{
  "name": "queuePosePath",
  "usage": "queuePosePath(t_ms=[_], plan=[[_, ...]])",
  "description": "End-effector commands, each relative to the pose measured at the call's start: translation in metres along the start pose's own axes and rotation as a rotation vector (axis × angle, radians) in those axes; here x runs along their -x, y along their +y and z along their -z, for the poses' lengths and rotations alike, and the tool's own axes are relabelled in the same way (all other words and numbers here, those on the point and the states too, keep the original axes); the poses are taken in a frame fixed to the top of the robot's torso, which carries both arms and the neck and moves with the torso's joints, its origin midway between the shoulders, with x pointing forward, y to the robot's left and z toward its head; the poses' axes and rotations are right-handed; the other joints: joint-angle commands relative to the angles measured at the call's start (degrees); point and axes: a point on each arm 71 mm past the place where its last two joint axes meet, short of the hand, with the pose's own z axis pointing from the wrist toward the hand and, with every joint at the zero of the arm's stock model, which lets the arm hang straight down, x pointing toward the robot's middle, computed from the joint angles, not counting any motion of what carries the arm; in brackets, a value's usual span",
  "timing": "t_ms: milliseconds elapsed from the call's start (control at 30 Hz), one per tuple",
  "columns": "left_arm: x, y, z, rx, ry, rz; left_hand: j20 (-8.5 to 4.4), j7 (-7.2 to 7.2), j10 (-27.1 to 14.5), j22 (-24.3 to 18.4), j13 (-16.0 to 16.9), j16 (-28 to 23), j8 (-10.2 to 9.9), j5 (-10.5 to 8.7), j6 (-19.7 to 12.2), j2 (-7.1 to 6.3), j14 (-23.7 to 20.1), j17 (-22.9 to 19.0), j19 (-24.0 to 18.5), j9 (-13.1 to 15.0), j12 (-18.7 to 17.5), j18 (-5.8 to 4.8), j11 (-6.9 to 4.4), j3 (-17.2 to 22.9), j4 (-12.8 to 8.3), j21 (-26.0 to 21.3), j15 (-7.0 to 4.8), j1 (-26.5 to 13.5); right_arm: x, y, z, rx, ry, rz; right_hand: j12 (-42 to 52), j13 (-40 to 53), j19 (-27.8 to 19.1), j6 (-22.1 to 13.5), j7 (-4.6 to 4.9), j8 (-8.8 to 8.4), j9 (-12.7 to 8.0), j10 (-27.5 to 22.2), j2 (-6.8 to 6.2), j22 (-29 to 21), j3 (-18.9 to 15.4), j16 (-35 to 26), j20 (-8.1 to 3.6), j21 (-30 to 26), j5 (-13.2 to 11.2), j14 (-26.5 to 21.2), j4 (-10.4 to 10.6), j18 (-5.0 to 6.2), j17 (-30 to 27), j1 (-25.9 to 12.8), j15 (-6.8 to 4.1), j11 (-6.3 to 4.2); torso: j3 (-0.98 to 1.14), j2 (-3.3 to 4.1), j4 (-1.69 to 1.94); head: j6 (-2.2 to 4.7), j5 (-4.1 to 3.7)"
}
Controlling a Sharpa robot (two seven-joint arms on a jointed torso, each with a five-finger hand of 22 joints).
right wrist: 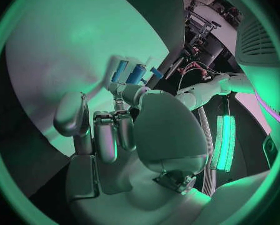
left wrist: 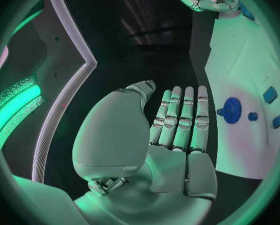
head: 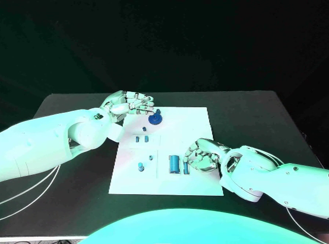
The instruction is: Assemble the parts on the task board
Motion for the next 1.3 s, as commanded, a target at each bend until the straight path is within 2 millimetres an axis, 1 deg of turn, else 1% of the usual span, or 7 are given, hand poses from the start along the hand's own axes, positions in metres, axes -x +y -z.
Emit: queuePosePath(t_ms=[33, 367, 600, 633, 800, 967, 1300], plan=[[-0.002, -0.001, 0.0, -0.007, 0.015, 0.007, -0.09, 0.1, -0.4, -0.06, 0.1, -0.2, -0.26, 0.23, 0.2, 0.17, 0.4, 0.07, 0.33, -0.06, -0.01, 0.81, 0.14, -0.36, 0.08, -0.38, 0.15, -0.54, 0.005, 0.002, 0.001, 0.039, -0.072, -0.013, 0.13, 11.23, -0.16, -0.16, -0.02, -0.41, 0.06, 3.17, -0.08, 3.9, -0.3, 0.11, 0.16, -0.22, 0.04, 5.2, -0.12, -0.41, 11.47, -0.41, 0.21, 0.28, 0.01, 0.0, 0.0, 0.01, 0.05], [0.0, -0.001, -0.001, -0.01, 0.006, 0.005, -0.09, 0.14, -0.43, -0.16, 0.1, -0.31, -0.3, 0.22, 0.19, 0.19, 0.44, 0.09, 0.38, -0.11, -0.01, 0.81, 0.17, -0.43, 0.08, -0.42, 0.17, -0.57, 0.022, 0.006, 0.012, 0.181, -0.189, -0.134, -0.5, 10.8, -0.77, -0.77, 0.13, -0.98, -0.15, 2.8, -0.62, 3.32, -0.81, -0.26, 0.28, -2.02, 0.04, 4.99, -0.11, -0.11, 10.49, -1.43, 0.33, 0.41, -0.09, -0.25, -0.16, 0.08, -0.04], [0.004, 0.0, -0.003, -0.02, -0.018, 0.007, -0.09, 0.14, -0.46, -0.19, 0.09, -0.34, -0.32, 0.22, 0.15, 0.14, 0.43, 0.09, 0.38, -0.12, -0.03, 0.81, 0.18, -0.46, 0.06, -0.43, 0.17, -0.56, 0.055, -0.005, 0.008, 0.242, -0.288, -0.239, -13.29, 2.04, -8.9, -1.71, 0.45, -1.99, -0.46, -4.63, -1.92, -5.14, -1.89, -7.01, 0.71, -23.86, 0.02, 1.43, -0.1, 3.26, -2.32, -2.75, 0.55, 0.69, -0.34, -0.72, -0.43, 0.99, -0.25], [0.006, 0.0, -0.003, -0.024, -0.028, 0.01, -0.08, 0.12, -0.57, -0.24, 0.07, -0.4, -0.38, 0.22, 0.06, 0.07, 0.41, 0.09, 0.37, -0.16, -0.08, 0.8, 0.2, -0.5, 0.01, -0.45, 0.19, -0.52, 0.066, -0.012, 0.003, 0.229, -0.311, -0.286, -19.48, -2.23, -12.72, -2.32, 0.62, -2.16, -0.44, -8.44, -2.32, -9.02, -2.6, -10.12, 0.94, -33.3, -0.01, -0.26, 0.27, 4.47, -7.03, -3.25, 0.74, 0.98, -0.47, -1.02, -0.61, 1.31, -0.3], [0.011, 0.0, -0.007, -0.04, -0.065, 0.017, -0.05, 0.11, -0.79, -0.32, 0.03, -0.51, -0.47, 0.23, -0.08, -0.03, 0.36, 0.09, 0.34, -0.22, -0.17, 0.79, 0.22, -0.56, -0.07, -0.49, 0.22, -0.41, 0.099, -0.041, -0.011, 0.169, -0.392, -0.445, -44.66, -21.61, -18.83, -5.05, 2.02, -1.69, -0.23, -24.75, -2.76, -13.71, -4.44, -33.75, 2.26, -41.16, -0.11, -14.32, 0.76, 4.36, -35.54, -2.77, 2.24, 2.32, -0.8, -1.92, -0.81, 2.27, -0.35], [0.02, 0.001, -0.012, -0.063, -0.125, 0.02, 0.04, 0.07, -1.18, -0.53, -0.02, -0.79, -0.62, 0.24, -0.3, -0.13, 0.15, 0.07, 0.07, -0.32, -0.29, 0.72, 0.27, -0.62, -0.18, -0.64, 0.31, -0.16, 0.129, -0.066, -0.023, 0.126, -0.469, -0.589, -48.82, -27.63, -21.6, -7.13, 2.74, -0.39, 0.07, -26.85, -2.42, -16.85, -5.57, -41.46, 3.45, -45.24, -0.18, -16.74, 0.86, 4.41, -39.07, -1.96, 3.21, 3.22, -1.07, -2.91, -1.09, 3.56, -0.3], [0.046, 0.005, -0.029, -0.124, -0.342, 0.025, 0.9, -1.19, -10.09, -1.67, -0.41, -4.7, -3.2, 0.29, -4.37, 0.61, -6.78, -3.93, -7.77, -2.29, -0.45, -0.75, 1.76, -4.3, -0.06, -0.82, 2.6, 1.17, 0.158, -0.089, -0.046, 0.134, -0.55, -0.766, -68.67, -58.41, -33.2, -11.87, 5.88, -1.51, -4.08, -30.86, -3.78, -36.59, -5.14, -68.44, 10.22, -56.97, -0.16, -27.41, 4.33, 4.93, -52.42, -2.54, 9.29, 7.54, -0.87, -4.54, -1.07, 7.38, -1.08]])
